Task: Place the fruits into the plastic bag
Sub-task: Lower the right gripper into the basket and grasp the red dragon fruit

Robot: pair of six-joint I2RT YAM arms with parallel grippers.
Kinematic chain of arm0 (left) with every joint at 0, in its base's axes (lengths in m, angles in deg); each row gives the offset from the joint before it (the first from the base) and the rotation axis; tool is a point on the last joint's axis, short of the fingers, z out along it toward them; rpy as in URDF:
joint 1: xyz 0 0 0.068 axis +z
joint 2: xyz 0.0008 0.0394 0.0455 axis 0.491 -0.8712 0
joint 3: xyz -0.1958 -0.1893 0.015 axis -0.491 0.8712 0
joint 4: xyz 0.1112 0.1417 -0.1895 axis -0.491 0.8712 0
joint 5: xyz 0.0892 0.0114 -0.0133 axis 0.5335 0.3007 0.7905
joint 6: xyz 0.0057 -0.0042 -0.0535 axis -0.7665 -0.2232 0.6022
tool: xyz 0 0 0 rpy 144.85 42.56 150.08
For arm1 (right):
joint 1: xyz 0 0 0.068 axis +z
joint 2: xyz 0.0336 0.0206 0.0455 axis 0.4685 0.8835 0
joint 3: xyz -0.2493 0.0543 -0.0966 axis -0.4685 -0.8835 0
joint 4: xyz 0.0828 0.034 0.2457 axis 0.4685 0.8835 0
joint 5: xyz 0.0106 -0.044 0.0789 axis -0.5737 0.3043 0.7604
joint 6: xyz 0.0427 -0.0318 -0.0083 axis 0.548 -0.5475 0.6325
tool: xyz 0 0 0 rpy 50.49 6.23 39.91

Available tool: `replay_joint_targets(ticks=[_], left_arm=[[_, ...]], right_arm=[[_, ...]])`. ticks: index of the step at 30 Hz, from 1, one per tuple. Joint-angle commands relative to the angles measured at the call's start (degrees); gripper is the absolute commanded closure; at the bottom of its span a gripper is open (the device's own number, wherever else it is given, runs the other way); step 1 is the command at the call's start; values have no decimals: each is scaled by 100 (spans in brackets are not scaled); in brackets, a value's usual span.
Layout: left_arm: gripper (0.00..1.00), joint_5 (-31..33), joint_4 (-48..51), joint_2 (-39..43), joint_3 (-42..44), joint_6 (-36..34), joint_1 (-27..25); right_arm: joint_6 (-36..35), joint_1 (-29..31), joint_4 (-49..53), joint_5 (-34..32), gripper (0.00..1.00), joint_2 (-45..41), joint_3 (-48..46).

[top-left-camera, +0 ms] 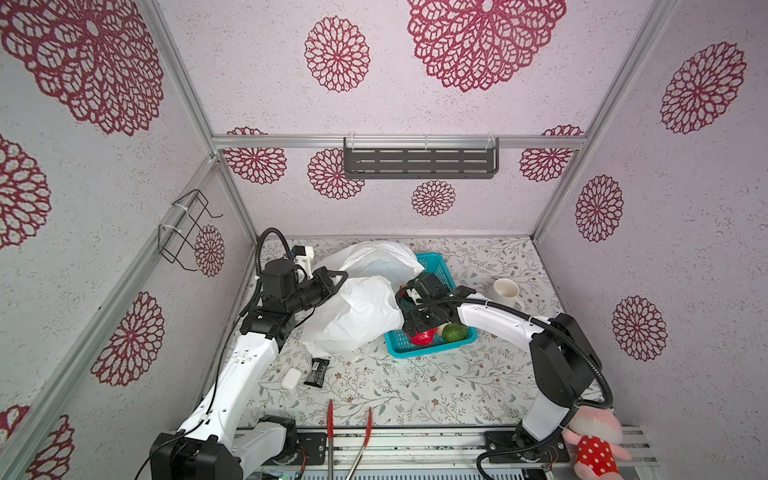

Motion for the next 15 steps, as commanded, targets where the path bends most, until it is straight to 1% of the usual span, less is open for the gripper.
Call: replay_joint_targets(ticks=[1, 4, 7, 11, 15], left_arm=[[100, 60, -23, 126, 4, -67, 24], [100, 38, -43, 112, 30, -67, 23], [100, 30, -57, 113, 30, -97, 23], [100, 61, -64, 95, 30, -137, 24], [100, 42, -98, 66, 40, -122, 26]], right_arm=[[-135, 60, -19, 602, 74, 211, -358], [-121, 26, -179, 791, 89, -72, -368], [-56, -65, -468, 964, 100, -472, -399], [86, -328, -933, 1368, 100, -1044, -529], [260, -740, -1205, 1895, 100, -1523, -656]])
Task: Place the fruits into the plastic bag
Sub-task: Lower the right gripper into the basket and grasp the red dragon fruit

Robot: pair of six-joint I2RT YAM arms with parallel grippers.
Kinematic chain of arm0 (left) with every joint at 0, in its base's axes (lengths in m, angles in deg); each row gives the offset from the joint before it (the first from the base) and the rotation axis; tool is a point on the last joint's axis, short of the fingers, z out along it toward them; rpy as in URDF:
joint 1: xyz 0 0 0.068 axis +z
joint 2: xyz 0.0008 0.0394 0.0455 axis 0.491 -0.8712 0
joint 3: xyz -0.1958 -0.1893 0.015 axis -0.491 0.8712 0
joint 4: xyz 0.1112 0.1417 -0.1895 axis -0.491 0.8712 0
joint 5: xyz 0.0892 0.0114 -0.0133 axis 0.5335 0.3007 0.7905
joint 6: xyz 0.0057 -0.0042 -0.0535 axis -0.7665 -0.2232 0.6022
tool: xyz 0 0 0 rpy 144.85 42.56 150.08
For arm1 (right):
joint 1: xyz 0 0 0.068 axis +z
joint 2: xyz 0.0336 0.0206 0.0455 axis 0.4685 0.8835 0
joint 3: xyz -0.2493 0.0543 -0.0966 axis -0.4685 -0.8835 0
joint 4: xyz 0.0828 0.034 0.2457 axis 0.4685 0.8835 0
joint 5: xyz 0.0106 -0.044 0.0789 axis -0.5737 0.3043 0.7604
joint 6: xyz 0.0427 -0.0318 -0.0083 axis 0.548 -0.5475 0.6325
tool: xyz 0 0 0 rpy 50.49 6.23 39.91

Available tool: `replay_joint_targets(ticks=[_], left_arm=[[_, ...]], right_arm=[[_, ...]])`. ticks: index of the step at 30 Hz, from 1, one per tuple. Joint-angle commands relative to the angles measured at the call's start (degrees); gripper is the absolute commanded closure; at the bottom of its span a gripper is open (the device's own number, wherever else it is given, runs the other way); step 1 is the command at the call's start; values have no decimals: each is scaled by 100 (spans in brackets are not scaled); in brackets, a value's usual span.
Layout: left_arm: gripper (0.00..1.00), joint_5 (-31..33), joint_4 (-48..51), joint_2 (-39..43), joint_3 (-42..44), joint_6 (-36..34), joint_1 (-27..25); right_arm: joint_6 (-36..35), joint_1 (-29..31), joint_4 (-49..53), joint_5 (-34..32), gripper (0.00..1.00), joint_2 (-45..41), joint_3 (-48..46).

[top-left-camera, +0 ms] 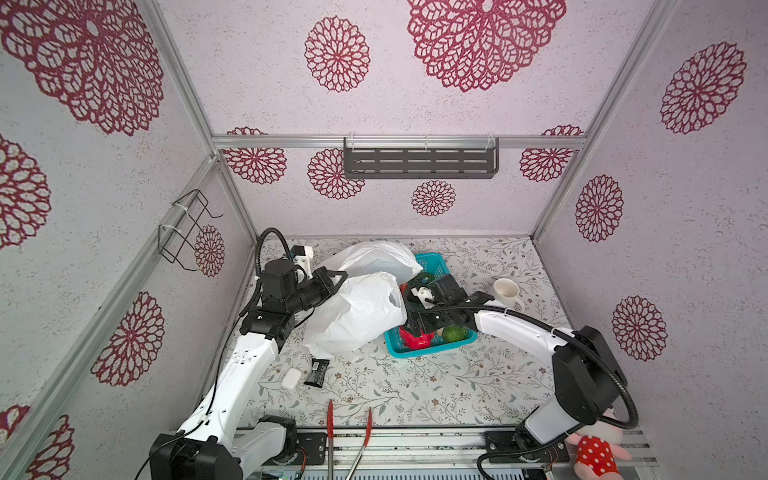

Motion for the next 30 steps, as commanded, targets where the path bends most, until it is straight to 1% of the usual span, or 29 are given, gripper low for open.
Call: replay_joint_targets(ticks=[1, 4, 6, 7, 9, 11, 12, 13, 17, 22, 24, 30], left_arm=[[100, -8, -117, 45, 47, -67, 31], [100, -3, -153, 32, 39, -76, 29], [100, -7, -166, 11, 30, -76, 30], [100, -16, -181, -6, 30, -76, 24], [100, -24, -203, -31, 31, -63, 24], [100, -40, -210, -44, 31, -67, 23], [100, -33, -217, -56, 43, -68, 25], [100, -39, -243, -62, 55, -69, 25], [100, -67, -271, -80, 65, -37, 31], [100, -43, -212, -31, 48, -97, 30], [100, -16, -150, -13, 40, -142, 31], [100, -24, -85, 22, 57, -181, 31]], right_arm=[[235, -385, -477, 669, 100, -609, 12], [260, -586, -455, 741, 100, -837, -34], [129, -589, -274, 741, 100, -839, 30], [95, -587, -151, 770, 91, -818, 73], [92, -542, 58, 865, 51, -765, 98], [6, -399, 180, 921, 21, -740, 74], [-52, -304, 213, 918, 3, -727, 64], [-137, -180, 296, 852, 1, -677, 84], [-185, 53, 549, 442, 1, -323, 234], [-358, 328, 1104, -581, 1, 222, 621], [-406, 395, 1226, -868, 1, 397, 718], [-344, 492, 1420, -1387, 1, 800, 979]])
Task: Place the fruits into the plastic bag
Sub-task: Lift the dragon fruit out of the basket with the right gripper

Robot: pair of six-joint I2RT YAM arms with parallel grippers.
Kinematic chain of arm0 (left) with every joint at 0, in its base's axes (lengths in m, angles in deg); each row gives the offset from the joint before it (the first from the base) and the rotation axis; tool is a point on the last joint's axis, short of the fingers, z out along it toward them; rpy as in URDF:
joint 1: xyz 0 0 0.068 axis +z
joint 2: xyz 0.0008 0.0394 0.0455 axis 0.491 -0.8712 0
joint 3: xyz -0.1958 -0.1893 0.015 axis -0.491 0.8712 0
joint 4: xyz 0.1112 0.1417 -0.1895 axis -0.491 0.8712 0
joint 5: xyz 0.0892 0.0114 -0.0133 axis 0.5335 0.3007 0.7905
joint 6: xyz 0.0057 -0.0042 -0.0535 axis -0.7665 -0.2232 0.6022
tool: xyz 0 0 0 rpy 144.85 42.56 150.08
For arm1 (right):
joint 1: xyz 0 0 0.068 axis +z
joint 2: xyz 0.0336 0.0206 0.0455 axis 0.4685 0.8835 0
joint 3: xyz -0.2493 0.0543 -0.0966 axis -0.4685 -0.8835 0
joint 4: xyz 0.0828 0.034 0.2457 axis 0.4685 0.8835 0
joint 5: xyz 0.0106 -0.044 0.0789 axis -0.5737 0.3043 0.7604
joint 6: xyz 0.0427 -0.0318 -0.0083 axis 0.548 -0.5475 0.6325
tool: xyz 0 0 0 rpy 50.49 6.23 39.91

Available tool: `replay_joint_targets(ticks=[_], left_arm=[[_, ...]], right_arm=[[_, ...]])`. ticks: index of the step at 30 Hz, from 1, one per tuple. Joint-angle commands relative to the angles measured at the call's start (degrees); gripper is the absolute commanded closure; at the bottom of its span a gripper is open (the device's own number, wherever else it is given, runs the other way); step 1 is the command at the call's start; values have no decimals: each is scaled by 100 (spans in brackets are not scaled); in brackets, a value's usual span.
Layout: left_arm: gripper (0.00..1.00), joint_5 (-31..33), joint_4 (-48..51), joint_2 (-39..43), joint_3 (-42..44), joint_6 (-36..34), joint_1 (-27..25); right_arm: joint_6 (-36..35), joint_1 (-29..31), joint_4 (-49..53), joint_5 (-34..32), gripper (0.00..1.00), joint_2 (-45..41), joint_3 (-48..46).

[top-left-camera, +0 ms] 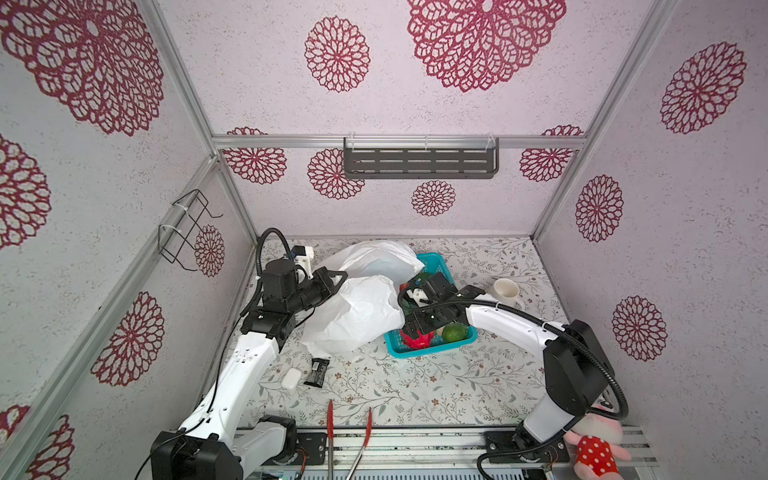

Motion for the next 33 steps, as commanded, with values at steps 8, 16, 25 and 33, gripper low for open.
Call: replay_joint_targets(ticks=[8, 16, 25, 33], left_arm=[[100, -3, -46, 36, 59, -113, 31], [100, -26, -71, 14, 129, -63, 31], [100, -24, -52, 65, 119, -59, 34], [100, 49, -36, 118, 182, -59, 31]], right_arm=[[153, 244, 516, -468, 1, 645, 613], [446, 244, 658, -105, 1, 1333, 864], [359, 244, 1107, -942, 1, 2192, 1103], [398, 235, 1009, -841, 8, 2099, 640]])
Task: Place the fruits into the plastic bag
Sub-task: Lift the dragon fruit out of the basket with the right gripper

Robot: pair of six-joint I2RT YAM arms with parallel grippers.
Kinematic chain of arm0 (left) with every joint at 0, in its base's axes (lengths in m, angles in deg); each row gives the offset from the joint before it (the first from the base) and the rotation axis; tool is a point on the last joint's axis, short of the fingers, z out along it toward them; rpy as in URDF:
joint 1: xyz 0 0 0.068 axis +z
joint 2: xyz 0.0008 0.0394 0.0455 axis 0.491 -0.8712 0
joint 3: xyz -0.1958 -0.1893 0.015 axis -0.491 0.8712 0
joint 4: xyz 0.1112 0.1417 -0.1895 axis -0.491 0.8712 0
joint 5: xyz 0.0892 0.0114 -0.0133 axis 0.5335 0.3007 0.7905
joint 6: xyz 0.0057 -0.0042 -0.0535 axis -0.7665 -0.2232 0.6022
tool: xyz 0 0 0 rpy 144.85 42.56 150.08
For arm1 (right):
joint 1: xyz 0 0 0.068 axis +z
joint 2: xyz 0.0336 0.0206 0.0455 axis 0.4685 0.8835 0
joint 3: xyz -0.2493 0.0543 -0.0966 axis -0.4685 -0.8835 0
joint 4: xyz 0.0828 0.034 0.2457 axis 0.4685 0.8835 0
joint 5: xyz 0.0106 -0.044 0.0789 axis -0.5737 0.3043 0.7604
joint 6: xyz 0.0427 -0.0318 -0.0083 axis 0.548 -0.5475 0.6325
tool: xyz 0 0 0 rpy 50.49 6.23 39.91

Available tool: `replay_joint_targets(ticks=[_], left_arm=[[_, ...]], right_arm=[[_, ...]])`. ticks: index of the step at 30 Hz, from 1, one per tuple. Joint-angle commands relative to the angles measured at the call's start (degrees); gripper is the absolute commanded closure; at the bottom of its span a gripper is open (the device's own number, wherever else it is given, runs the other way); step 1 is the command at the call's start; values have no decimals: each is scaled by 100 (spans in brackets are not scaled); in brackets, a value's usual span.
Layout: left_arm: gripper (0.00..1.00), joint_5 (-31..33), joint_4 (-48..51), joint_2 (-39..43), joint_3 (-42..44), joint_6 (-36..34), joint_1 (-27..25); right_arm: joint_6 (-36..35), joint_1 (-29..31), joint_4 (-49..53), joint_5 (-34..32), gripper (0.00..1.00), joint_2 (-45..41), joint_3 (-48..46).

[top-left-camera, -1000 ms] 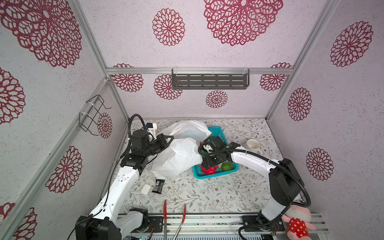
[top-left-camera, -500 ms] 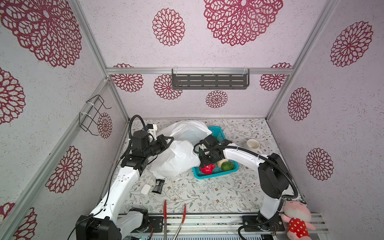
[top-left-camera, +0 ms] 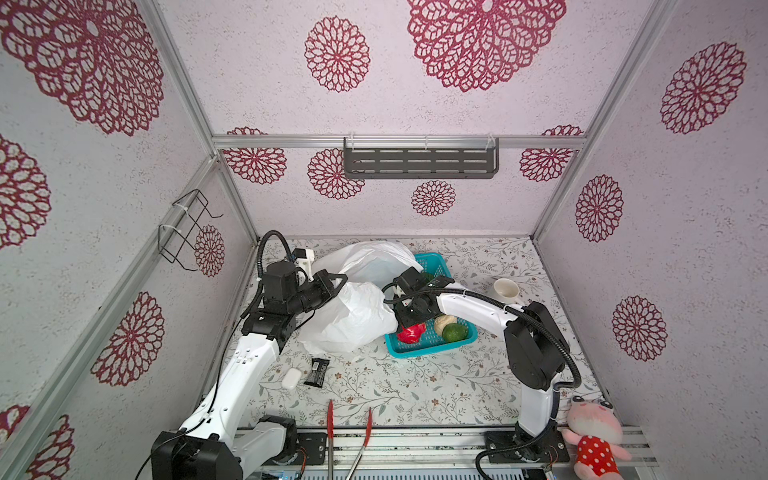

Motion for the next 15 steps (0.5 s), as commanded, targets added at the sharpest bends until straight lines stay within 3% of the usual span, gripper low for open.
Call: replay_joint_targets(ticks=[1, 2, 4, 6, 8, 15], left_arm=[[100, 25, -63, 87, 68, -39, 31], [100, 34, -58, 81, 68, -47, 27], [100, 28, -63, 71, 61, -48, 31], [100, 19, -67, 57, 51, -58, 31], [100, 9, -76, 38, 47, -57, 31], [100, -21, -108, 15, 33, -58, 26]], right_arm=[[41, -46, 394, -192, 15, 581, -780], [16, -65, 291, -70, 27, 486, -884], [-30, -122, 58, 116, 61, 258, -1089], [-78, -201, -170, 333, 83, -32, -1260], [-90, -304, -401, 555, 98, -299, -1369], [-25, -586, -1021, 1234, 100, -999, -1532]])
